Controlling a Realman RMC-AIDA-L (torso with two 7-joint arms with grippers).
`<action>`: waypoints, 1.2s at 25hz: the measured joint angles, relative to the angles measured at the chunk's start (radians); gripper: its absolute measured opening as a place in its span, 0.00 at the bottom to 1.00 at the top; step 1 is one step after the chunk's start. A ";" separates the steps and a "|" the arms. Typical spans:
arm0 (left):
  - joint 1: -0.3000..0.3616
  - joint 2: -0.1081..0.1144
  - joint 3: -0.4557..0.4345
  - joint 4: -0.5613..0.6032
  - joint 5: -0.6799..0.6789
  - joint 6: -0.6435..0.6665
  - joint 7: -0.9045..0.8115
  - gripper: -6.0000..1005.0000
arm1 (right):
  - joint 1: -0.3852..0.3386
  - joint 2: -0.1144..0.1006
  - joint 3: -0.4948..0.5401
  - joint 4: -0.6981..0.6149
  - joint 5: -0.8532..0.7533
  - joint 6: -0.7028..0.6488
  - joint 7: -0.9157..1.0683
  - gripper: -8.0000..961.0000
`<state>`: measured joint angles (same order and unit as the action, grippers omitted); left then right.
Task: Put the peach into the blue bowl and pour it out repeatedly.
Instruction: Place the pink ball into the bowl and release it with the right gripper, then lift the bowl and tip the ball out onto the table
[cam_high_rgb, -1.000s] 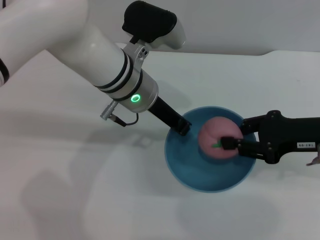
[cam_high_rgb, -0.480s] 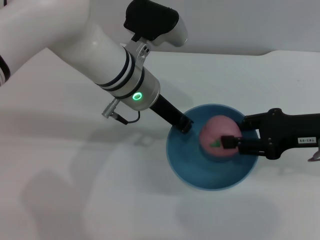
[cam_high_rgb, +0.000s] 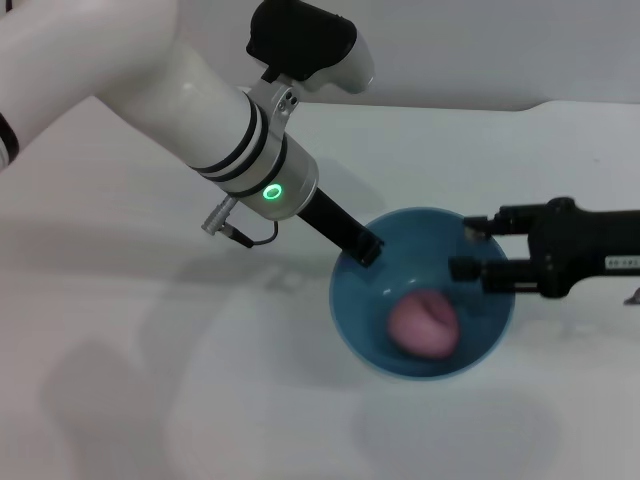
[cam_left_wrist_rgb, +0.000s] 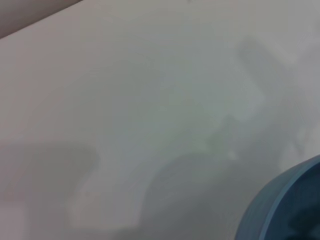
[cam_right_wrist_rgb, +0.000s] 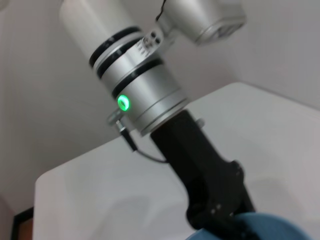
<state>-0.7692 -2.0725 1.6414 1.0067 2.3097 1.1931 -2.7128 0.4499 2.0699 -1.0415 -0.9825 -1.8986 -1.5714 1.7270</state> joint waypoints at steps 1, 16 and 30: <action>0.003 0.000 0.001 0.000 0.000 -0.007 0.000 0.01 | -0.001 0.001 0.015 0.000 0.003 0.001 0.000 0.67; 0.189 0.005 0.326 0.139 0.112 -0.585 -0.006 0.01 | -0.143 -0.014 0.442 0.168 0.091 0.009 0.054 0.65; 0.291 -0.005 0.519 0.085 0.392 -1.144 0.010 0.01 | -0.219 -0.004 0.549 0.193 0.089 -0.039 0.081 0.63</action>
<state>-0.4784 -2.0771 2.1607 1.0917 2.7022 0.0495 -2.7024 0.2308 2.0663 -0.4927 -0.7890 -1.8095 -1.6101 1.8085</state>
